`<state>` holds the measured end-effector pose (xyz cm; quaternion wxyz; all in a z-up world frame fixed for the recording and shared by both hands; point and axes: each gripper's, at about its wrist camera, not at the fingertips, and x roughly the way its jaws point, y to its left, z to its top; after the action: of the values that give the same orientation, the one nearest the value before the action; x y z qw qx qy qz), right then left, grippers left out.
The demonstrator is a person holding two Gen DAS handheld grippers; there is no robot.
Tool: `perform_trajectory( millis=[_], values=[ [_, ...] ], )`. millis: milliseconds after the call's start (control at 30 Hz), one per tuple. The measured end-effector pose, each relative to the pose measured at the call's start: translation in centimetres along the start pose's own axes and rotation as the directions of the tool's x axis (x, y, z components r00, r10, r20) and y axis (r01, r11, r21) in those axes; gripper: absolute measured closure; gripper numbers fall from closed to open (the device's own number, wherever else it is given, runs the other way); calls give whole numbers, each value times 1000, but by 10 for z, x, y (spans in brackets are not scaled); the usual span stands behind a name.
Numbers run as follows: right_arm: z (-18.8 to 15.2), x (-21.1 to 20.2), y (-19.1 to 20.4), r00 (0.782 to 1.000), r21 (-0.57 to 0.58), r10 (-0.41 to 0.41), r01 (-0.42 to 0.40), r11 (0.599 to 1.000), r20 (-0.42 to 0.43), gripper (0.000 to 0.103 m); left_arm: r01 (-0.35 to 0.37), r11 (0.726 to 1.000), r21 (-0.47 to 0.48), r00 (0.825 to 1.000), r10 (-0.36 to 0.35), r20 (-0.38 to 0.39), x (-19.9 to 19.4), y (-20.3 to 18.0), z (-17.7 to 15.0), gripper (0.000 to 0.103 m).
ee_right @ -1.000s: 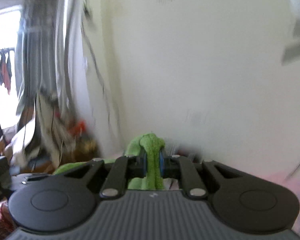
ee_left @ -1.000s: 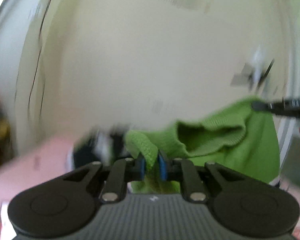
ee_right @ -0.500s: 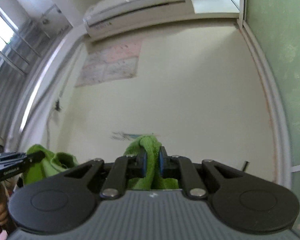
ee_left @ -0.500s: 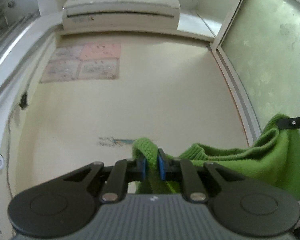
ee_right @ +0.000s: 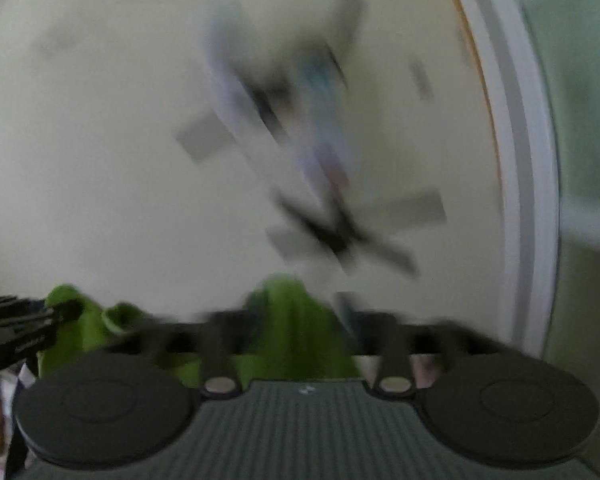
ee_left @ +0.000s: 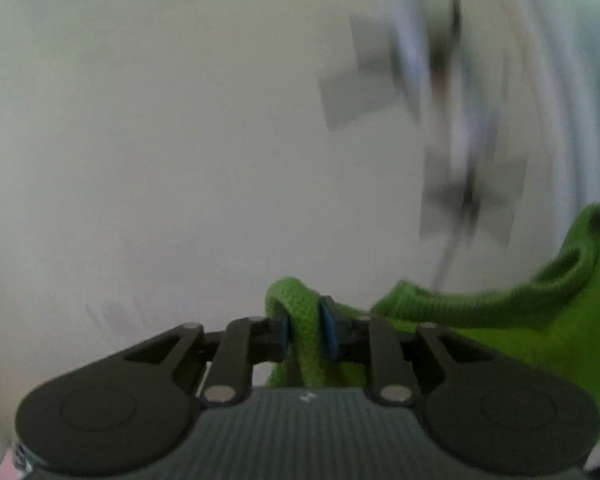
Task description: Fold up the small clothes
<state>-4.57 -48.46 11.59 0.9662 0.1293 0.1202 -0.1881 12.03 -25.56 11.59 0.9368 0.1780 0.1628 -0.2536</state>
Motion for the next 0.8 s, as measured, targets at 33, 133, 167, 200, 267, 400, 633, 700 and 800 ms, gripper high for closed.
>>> perform_trajectory(
  millis=[33,133,167,200,267,400,633,700,800],
  values=[
    [-18,21,-16,997,15,-54,54,998,-54,45,-4,1000,5,993,4,-121,32,-2,-12,87],
    [-56,22,-62,988,85,-31,44,995,-152,45,30,996,-84,965,-51,-258,62,20,-60,86],
    [-66,12,-74,986,96,-16,32,995,-165,45,25,996,-82,966,-45,-253,58,28,-70,85],
    [-75,-2,-82,983,87,-13,30,996,-182,45,19,996,-85,967,-39,-251,52,39,-80,85],
    [-95,-34,-93,979,42,-32,41,998,-202,44,47,990,-136,961,-82,-263,36,66,-98,60],
    [-131,-76,-92,967,15,-29,34,999,-252,37,158,965,-211,932,-217,-292,12,88,-118,31],
    [-171,-79,-71,934,89,73,-44,995,-350,95,250,944,-215,859,-319,-400,-2,61,-166,33],
    [-167,-73,-65,932,0,-18,19,1000,-361,103,286,931,-227,857,-355,-373,-9,60,-169,60],
    [-137,-77,-80,933,-179,-292,257,950,-210,103,280,941,-189,870,-332,-365,-14,56,-160,89]
  ],
)
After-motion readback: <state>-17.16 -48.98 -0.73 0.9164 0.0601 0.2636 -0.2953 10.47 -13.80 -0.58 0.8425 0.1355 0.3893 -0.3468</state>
